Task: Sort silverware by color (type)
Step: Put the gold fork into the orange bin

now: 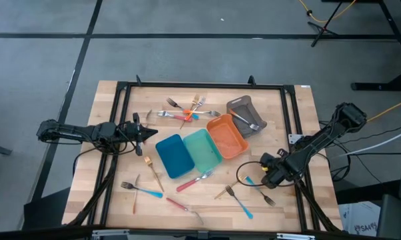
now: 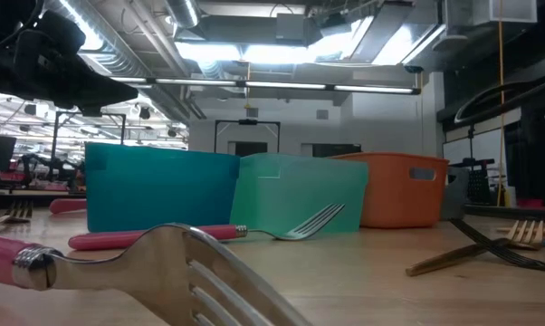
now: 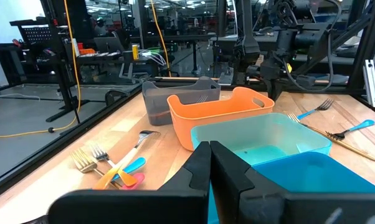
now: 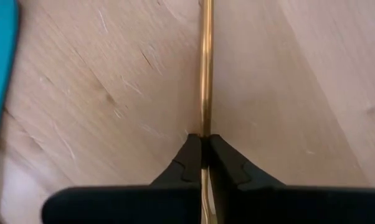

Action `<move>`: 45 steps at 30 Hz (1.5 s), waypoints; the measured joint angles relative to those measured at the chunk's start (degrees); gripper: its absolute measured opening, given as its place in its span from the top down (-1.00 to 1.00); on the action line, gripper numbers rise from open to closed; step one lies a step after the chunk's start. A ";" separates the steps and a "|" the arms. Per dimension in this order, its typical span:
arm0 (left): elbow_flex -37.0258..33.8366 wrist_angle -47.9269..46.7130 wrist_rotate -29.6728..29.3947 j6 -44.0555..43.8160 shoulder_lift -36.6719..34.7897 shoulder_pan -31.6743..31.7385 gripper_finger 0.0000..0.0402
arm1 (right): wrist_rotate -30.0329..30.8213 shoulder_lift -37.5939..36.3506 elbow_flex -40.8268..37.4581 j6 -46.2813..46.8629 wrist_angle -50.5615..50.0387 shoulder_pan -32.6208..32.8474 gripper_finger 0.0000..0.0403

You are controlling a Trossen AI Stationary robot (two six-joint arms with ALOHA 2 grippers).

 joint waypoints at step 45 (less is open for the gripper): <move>0.00 0.00 0.02 0.02 0.00 0.01 1.00 | 24.63 -0.09 25.91 -47.03 9.46 -21.20 1.00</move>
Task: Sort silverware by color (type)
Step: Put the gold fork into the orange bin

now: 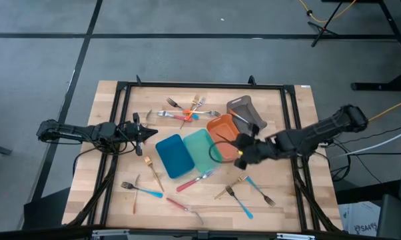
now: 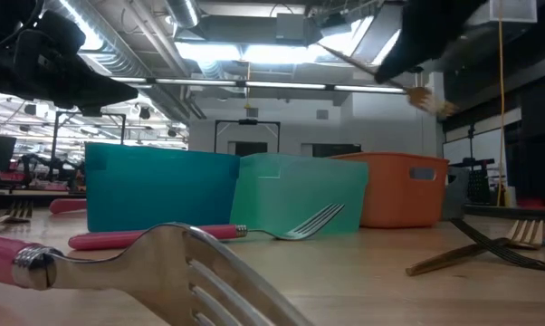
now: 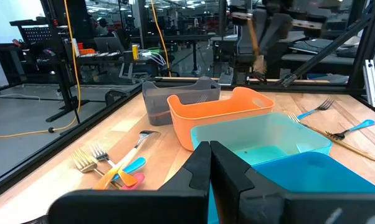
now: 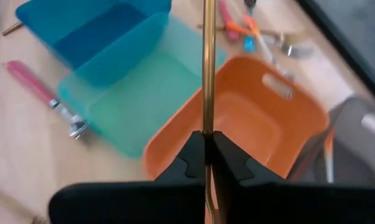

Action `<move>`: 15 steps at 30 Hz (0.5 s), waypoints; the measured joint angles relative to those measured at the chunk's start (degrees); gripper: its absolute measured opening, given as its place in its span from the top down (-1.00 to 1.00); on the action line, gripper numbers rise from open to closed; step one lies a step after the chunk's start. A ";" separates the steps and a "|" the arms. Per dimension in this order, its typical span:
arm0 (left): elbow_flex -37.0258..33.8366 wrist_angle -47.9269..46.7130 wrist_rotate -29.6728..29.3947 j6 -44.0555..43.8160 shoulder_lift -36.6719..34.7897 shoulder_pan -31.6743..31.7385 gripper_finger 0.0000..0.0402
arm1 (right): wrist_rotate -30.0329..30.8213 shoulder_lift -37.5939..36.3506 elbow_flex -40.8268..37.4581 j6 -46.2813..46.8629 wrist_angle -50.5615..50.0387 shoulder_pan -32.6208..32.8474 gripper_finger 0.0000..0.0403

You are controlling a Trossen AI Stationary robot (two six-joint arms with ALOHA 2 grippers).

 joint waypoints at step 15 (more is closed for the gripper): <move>0.00 -0.02 -0.02 0.02 0.05 -0.02 1.00 | -13.08 6.44 -4.10 -7.75 6.55 -14.64 1.00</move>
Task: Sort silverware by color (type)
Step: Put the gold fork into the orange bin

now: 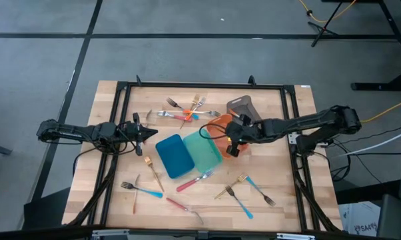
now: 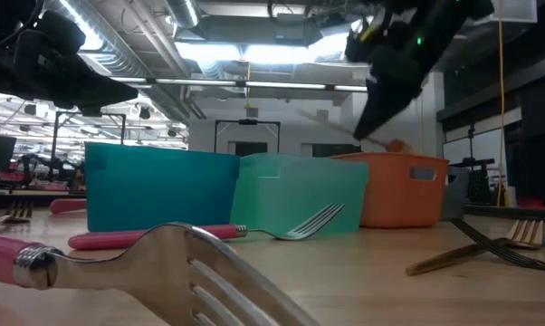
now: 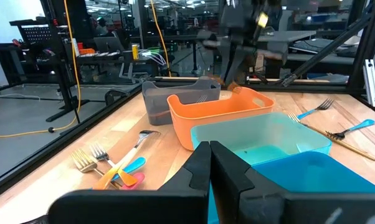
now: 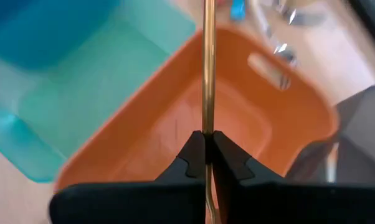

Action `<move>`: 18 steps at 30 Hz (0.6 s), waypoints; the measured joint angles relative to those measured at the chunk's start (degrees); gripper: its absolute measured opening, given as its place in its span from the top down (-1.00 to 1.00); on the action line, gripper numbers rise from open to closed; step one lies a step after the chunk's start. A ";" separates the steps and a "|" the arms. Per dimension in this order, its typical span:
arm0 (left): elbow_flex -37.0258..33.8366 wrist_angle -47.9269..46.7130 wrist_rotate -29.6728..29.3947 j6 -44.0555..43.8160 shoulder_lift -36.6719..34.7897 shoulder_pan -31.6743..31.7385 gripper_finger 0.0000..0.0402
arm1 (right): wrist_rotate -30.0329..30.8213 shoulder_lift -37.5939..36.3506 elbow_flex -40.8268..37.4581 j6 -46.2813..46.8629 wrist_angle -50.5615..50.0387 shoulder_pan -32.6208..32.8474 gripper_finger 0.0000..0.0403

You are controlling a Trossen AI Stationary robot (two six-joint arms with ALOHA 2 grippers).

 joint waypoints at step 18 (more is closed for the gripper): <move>0.00 0.00 0.00 0.00 0.00 0.01 1.00 | -2.22 7.78 -3.64 0.82 5.70 -1.43 1.00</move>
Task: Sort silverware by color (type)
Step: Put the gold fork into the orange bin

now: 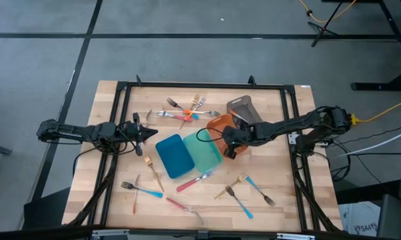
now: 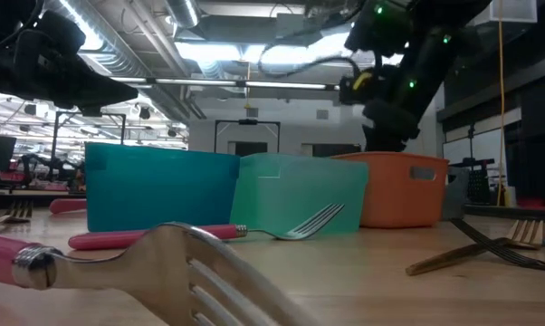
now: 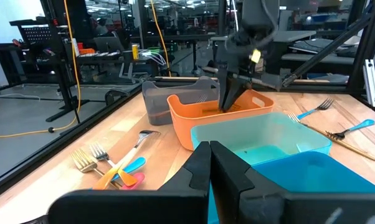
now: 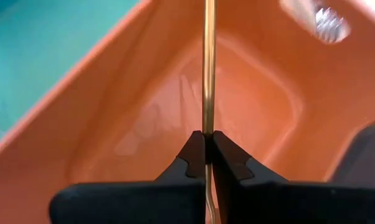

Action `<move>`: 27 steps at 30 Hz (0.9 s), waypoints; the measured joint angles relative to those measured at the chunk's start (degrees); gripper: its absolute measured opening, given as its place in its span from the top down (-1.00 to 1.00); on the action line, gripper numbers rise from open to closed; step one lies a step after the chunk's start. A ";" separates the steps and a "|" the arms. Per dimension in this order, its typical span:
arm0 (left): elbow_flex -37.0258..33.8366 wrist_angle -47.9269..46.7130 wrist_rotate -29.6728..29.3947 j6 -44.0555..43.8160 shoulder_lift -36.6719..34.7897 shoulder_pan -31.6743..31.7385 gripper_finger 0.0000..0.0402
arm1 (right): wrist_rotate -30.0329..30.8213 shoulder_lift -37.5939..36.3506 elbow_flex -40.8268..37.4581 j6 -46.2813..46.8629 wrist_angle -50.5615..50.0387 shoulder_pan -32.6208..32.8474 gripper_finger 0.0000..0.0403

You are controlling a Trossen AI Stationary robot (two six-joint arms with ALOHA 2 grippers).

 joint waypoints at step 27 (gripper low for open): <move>-0.01 0.00 0.00 -5.43 0.00 0.00 1.00 | -0.68 4.91 0.09 0.09 1.62 0.02 0.90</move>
